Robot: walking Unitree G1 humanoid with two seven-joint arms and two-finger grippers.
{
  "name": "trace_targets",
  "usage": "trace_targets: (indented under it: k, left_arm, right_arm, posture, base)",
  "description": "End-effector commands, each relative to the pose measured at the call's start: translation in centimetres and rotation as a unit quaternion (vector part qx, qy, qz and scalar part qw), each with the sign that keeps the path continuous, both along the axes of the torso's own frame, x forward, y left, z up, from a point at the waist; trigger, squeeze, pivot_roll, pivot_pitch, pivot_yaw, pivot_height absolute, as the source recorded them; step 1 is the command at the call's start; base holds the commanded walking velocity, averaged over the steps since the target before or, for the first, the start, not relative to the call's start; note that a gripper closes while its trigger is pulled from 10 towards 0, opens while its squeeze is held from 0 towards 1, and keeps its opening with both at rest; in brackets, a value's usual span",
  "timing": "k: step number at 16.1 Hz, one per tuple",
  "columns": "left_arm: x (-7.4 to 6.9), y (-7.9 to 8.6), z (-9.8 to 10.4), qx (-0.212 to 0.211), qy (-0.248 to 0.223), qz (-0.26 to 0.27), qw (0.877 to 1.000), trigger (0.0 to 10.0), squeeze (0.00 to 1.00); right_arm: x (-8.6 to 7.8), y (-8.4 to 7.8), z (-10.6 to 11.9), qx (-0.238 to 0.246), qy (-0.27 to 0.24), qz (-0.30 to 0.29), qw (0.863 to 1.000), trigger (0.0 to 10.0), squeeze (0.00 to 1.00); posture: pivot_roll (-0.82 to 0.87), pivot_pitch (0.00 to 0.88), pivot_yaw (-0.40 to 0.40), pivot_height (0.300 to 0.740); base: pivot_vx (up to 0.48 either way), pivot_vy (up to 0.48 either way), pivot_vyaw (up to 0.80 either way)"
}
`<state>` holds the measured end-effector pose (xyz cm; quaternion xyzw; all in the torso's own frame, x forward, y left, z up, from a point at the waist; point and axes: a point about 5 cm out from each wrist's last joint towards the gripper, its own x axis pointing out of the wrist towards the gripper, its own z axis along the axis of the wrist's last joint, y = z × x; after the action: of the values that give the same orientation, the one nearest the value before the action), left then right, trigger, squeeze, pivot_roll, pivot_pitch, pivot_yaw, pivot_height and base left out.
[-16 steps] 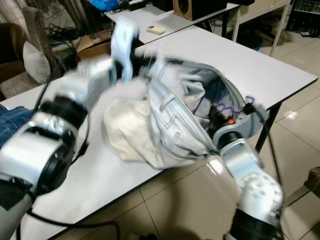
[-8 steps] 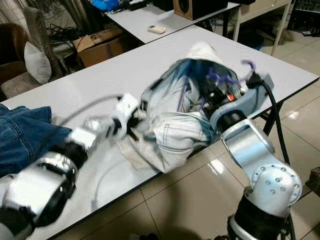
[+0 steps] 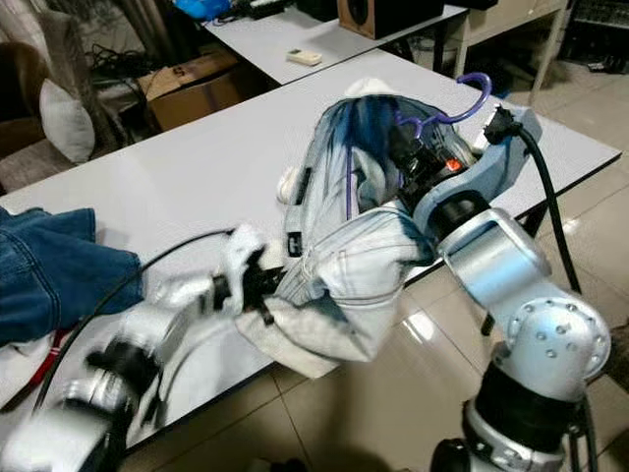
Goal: Hang hanger
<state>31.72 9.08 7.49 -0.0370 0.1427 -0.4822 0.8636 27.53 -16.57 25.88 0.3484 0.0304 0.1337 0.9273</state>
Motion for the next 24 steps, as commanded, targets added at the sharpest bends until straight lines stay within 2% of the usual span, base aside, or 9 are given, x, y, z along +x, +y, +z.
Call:
trace_targets:
  k: [1,3,6,10,14,24]
  left_arm:
    - [-0.1,1.4,-0.7,0.009,0.019,0.031,0.999,10.0,0.00]
    - [-1.1,2.3,-1.1,0.004,0.013,0.054,0.998,10.0,0.00]
    - [-1.6,2.5,-0.9,0.013,0.008,0.069,0.998,10.0,0.00]
    - [-1.9,2.3,-0.7,0.027,-0.008,0.079,0.996,10.0,0.00]
    - [-1.8,2.2,-0.5,0.029,-0.005,0.091,0.995,10.0,0.00]
    - [-2.0,2.4,-0.4,0.040,-0.012,0.105,0.994,10.0,0.00]
  right_arm:
    - [-0.3,0.9,2.1,0.008,-0.055,0.033,0.998,10.0,0.00]
    - [0.4,1.6,2.6,-0.005,-0.059,0.055,0.997,10.0,0.00]
    - [0.6,2.3,3.3,-0.013,-0.073,0.089,0.993,10.0,0.00]
    - [0.8,2.3,3.1,-0.008,-0.069,0.089,0.994,10.0,0.00]
    - [0.8,2.2,2.8,-0.008,-0.066,0.085,0.994,10.0,0.00]
    - [0.7,2.3,2.7,-0.007,-0.065,0.100,0.993,10.0,0.00]
  posture:
    - [-0.23,0.000,0.173,0.740]
    - [-0.22,0.000,0.139,0.740]
    - [-0.21,0.000,0.116,0.740]
    - [-0.22,0.000,0.125,0.740]
    - [-0.22,0.000,0.135,0.740]
    - [-0.21,0.000,0.118,0.740]
  base:
    - [0.000,0.000,0.00]
    - [0.000,0.000,0.40]
    - [0.000,0.000,0.80]
    - [0.000,0.000,0.80]
    - [0.000,-0.315,0.79]
    - [0.000,-0.342,0.00]
